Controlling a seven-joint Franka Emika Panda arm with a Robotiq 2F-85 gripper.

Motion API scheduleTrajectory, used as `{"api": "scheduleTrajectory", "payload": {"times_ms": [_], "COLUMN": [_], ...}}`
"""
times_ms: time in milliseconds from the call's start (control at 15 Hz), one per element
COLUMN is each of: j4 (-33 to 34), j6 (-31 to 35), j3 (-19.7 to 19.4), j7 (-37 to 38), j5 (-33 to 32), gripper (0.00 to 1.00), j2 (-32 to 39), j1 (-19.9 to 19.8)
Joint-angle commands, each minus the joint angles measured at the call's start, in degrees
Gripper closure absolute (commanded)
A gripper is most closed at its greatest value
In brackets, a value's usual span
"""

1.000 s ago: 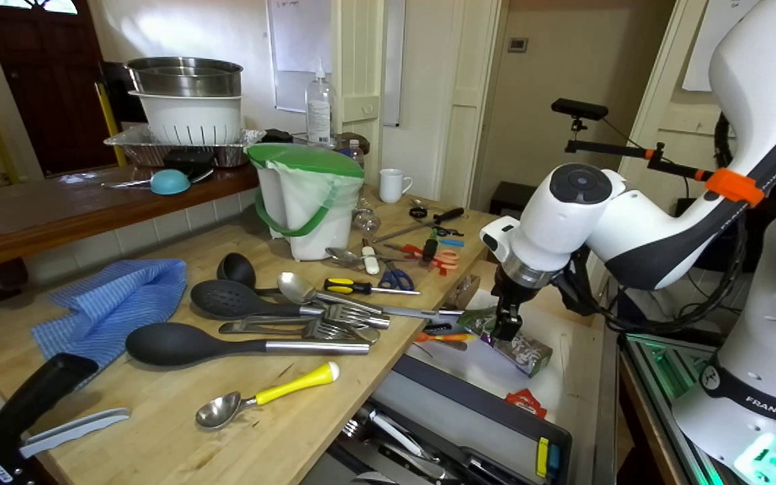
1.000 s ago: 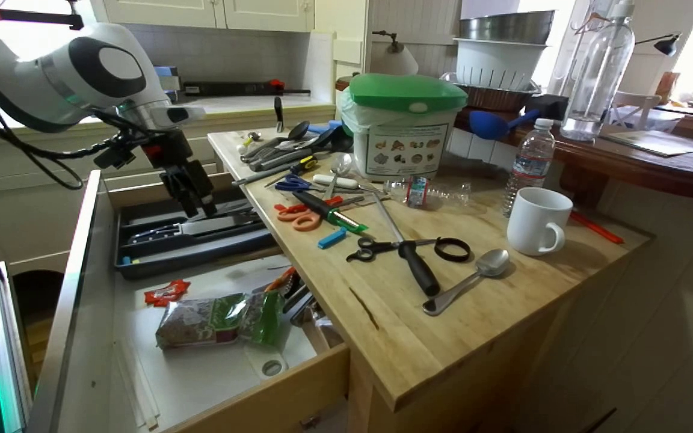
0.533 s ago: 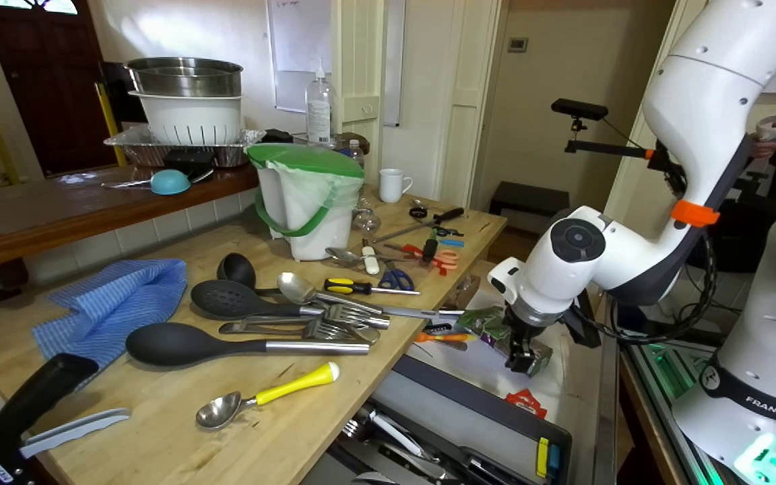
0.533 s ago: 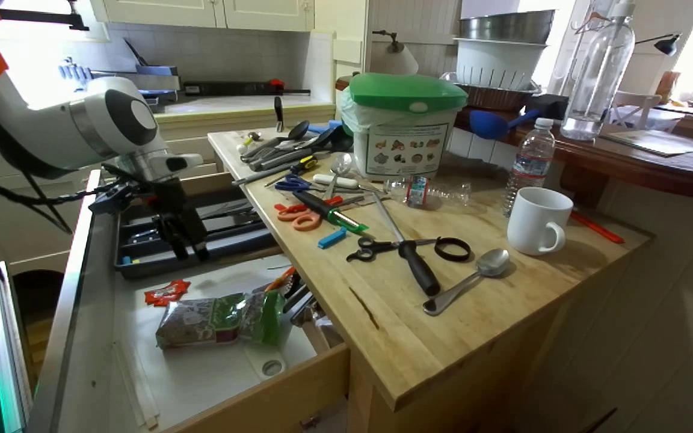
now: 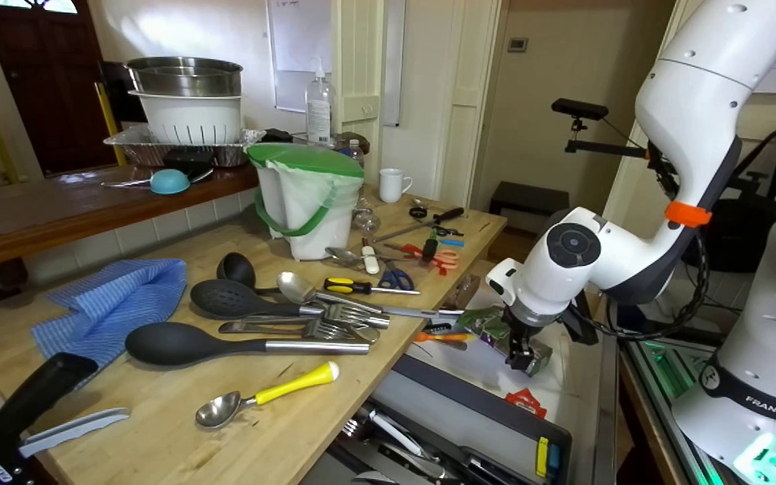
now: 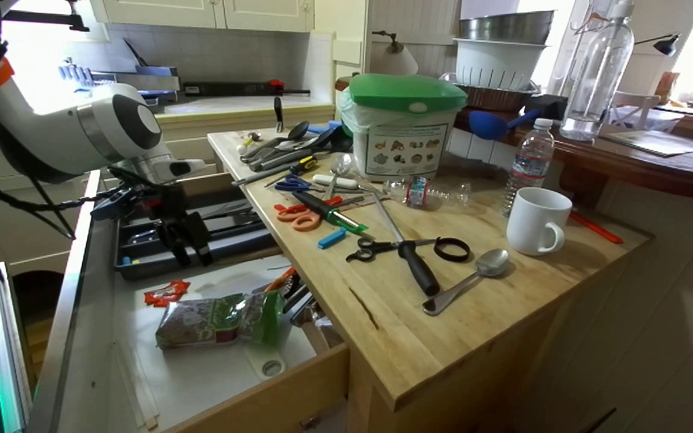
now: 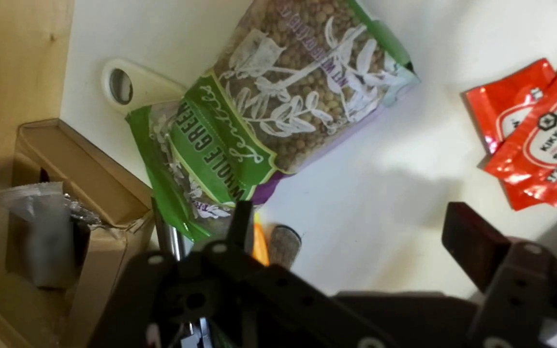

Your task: Remove the grey bottle opener from the drawer and put it on the table

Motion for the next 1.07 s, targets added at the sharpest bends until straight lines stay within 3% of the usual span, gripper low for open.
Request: {"api": "scheduleTrajectory", "payload": {"times_ms": [0,600,733,867,933,1000], "j4": [-0.01,5.48,7.33,9.27,6.61,7.33], "j6": [-2.52,-1.91,-2.36,-1.33,-1.97,-2.62], "j3": [-1.17,-5.99,-6.27,-6.46,-9.54,-6.24], "j7": [1.59,15.73,18.22,17.47,16.09,16.10], "j5": [-8.93,-38.48,-39.76,-35.84,-36.40,-36.49], "gripper": [0.00,0.00,0.00,0.00,0.00,0.00], "j2": [1.26,7.87,10.16,13.05,8.70,10.04], "j1": [-0.38,-3.66,-4.27,-4.86,-0.82,-4.48]}}
